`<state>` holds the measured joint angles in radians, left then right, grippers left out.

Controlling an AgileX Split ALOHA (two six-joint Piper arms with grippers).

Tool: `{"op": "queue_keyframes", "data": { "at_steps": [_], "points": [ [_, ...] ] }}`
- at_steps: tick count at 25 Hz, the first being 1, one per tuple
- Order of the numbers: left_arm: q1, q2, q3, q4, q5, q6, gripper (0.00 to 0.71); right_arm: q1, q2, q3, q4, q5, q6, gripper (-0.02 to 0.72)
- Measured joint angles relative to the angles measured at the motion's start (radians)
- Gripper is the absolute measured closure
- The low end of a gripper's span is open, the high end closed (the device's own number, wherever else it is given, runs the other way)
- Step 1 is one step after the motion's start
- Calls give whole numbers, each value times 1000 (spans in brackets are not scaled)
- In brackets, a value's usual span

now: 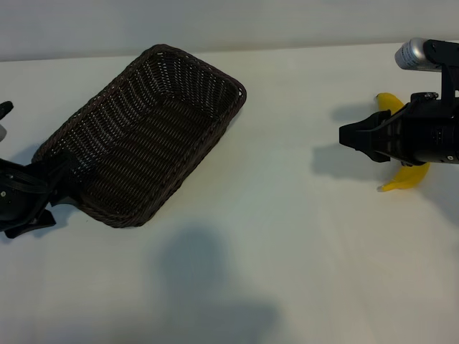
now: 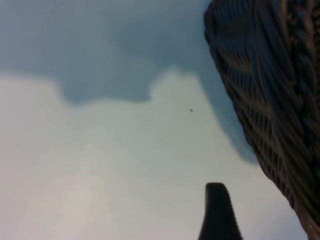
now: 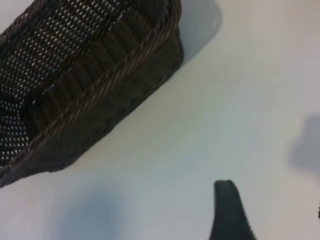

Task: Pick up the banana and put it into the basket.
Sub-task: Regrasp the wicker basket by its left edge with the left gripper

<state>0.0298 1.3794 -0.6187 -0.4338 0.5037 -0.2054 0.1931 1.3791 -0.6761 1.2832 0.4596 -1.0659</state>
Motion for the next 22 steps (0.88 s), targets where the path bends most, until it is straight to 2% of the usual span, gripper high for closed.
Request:
{"op": "queue_keyframes", "data": {
  "at_steps": [13, 22],
  "points": [
    [0, 10, 1, -215, -20, 196, 199, 0, 0, 0, 0, 0, -12, 269],
    [0, 10, 2, -229, -71, 214, 199, 0, 0, 0, 0, 0, -16, 269]
  ]
}}
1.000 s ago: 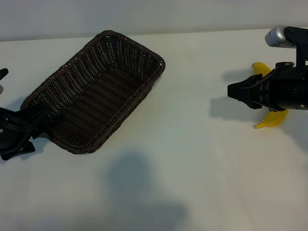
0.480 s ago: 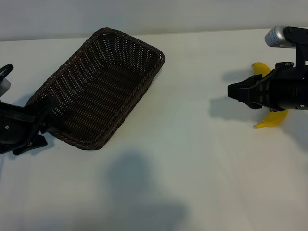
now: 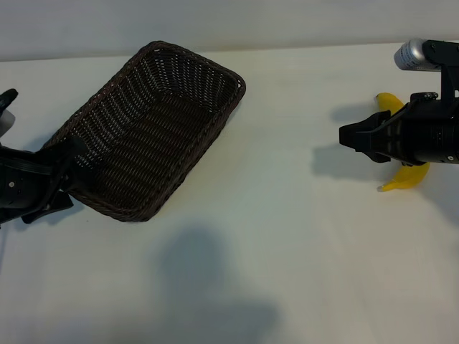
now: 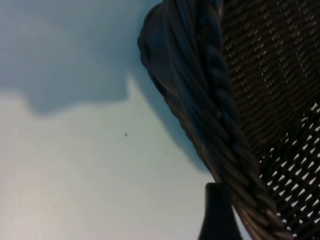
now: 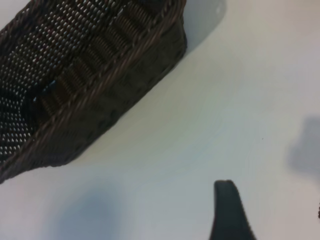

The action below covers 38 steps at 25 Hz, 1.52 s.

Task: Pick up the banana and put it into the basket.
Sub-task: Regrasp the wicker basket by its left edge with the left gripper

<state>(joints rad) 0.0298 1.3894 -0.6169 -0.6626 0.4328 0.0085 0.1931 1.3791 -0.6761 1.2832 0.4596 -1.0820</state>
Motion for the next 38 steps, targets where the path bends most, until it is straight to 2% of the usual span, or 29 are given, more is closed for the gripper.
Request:
{"op": "queue_keyframes", "data": {
  "at_steps": [12, 18, 32, 35, 38],
  "points": [
    [0, 35, 0, 3, -14, 18, 199, 0, 0, 0, 0, 0, -2, 269],
    [0, 79, 0, 1, -83, 23, 199, 0, 0, 0, 0, 0, -2, 269],
    [0, 189, 0, -13, -154, 29, 207, 0, 0, 0, 0, 0, -2, 269],
    [0, 190, 0, -13, -160, 29, 255, 0, 0, 0, 0, 0, -2, 269],
    [0, 190, 0, -18, -167, 29, 362, 0, 0, 0, 0, 0, -2, 269]
  ]
}}
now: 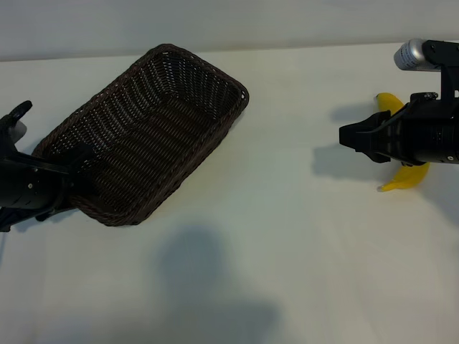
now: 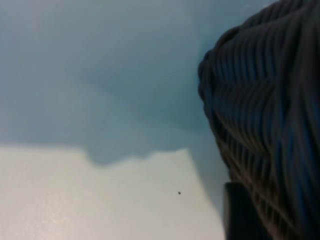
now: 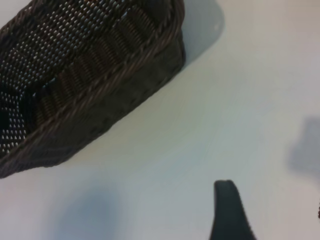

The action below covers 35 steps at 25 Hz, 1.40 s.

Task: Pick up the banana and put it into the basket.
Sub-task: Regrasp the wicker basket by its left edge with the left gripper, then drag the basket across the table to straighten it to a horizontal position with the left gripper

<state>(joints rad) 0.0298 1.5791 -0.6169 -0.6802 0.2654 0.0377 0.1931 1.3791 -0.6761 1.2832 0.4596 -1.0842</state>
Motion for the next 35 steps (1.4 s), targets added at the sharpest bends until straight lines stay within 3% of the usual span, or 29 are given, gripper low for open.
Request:
{"op": "queue_keyframes", "data": {
  "at_steps": [5, 15, 26, 35],
  "points": [
    [0, 0, 0, -8, -21, -10, 558, 0, 0, 0, 0, 0, 0, 269],
    [0, 0, -25, 4, -4, 27, 557, 0, 0, 0, 0, 0, 0, 269],
    [0, 10, -261, 41, 229, 245, 557, 0, 0, 0, 2, -6, 0, 269],
    [-14, 98, -347, 49, 307, 298, 557, 0, 0, -14, 20, -29, 0, 269]
  ]
}}
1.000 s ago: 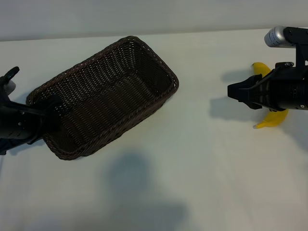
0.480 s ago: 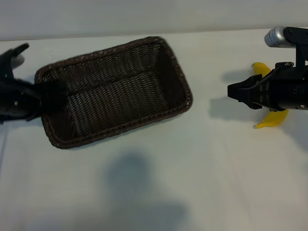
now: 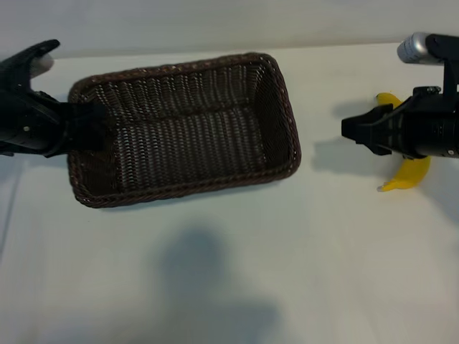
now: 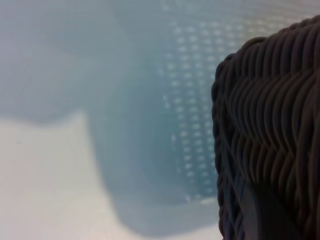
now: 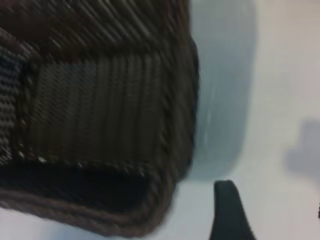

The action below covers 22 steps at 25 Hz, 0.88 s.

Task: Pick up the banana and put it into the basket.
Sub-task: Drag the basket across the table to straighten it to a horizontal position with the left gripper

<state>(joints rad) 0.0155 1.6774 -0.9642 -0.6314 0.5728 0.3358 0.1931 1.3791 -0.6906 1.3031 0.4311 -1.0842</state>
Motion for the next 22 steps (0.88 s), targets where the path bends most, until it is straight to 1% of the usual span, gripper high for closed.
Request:
{"op": "queue_keyframes", "data": {
  "at_steps": [2, 6, 9, 13, 22],
  "points": [
    [-28, 40, -18, 0, 0, 9, 557, 0, 0, -9, 6, -1, 0, 269],
    [-105, 128, -80, 0, 3, 18, 557, 0, 0, -11, 13, -2, 0, 269],
    [-139, 189, -133, 0, 16, 3, 557, 0, 0, -11, 15, -5, 0, 269],
    [-147, 243, -170, -1, 35, -36, 557, 0, 0, -11, 16, -5, 0, 269],
    [-147, 246, -172, -1, 51, -52, 557, 0, 0, -11, 21, -13, 0, 269]
  ]
}}
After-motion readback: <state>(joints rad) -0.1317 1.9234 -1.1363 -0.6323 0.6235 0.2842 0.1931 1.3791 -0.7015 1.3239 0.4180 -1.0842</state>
